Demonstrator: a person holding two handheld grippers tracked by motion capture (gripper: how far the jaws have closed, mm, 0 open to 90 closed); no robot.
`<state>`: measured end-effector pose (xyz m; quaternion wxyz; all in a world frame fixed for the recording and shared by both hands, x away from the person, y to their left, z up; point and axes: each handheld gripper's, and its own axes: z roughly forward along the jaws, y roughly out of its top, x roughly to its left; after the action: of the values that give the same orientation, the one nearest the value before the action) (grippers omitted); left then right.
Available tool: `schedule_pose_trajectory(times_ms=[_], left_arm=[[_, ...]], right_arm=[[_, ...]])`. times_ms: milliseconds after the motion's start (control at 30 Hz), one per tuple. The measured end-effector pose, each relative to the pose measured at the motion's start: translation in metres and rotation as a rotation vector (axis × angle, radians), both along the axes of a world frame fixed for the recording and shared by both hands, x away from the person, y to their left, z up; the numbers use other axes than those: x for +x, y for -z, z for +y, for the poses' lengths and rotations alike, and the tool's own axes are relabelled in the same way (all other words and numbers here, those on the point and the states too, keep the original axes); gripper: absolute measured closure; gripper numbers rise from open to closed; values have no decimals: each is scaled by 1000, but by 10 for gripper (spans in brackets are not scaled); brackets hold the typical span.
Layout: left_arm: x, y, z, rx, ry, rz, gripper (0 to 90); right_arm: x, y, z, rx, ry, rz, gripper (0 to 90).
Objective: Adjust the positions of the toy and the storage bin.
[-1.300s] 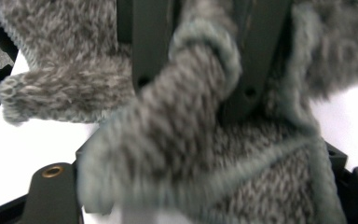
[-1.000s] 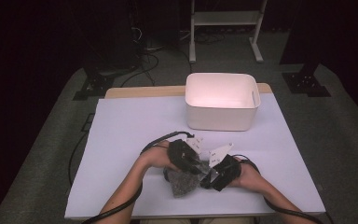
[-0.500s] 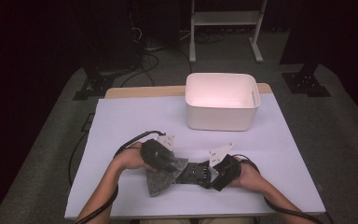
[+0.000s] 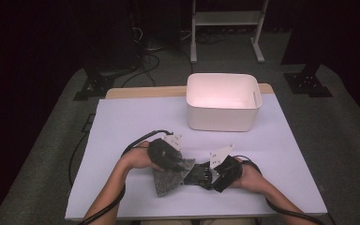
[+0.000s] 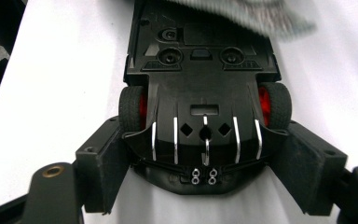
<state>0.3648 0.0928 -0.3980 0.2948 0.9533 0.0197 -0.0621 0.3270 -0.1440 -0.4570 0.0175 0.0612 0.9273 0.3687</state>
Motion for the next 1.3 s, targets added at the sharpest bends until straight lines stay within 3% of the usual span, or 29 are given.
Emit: schedule_pose_trajectory(times_ms=[67, 167, 433, 500, 667, 833, 1000, 1133, 1300], left_arm=[[1, 1, -5, 21, 12, -3, 747], [3, 0, 2, 14, -5, -4, 746], [2, 2, 41, 24, -88, -2, 746], [1, 2, 60, 26, -127, -3, 746], [3, -2, 77, -19, -164, -1, 746], [5, -7, 68, -28, -147, -9, 745], [8, -7, 45, -32, -109, -6, 744], [7, 0, 28, 0, -68, 10, 737], [2, 5, 35, -26, -65, 36, 737]], right_arm=[[0, 0, 0, -2, -1, -4, 232], [0, 0, 0, -4, -3, -7, 232], [0, 0, 0, -5, -6, -12, 232], [0, 0, 0, -6, -5, -11, 233], [0, 0, 0, -7, -4, -9, 232], [0, 0, 0, -7, -4, -9, 232], [0, 0, 0, -7, -5, -11, 232], [0, 0, 0, -6, -5, -11, 232], [0, 0, 0, -4, -8, -15, 232]])
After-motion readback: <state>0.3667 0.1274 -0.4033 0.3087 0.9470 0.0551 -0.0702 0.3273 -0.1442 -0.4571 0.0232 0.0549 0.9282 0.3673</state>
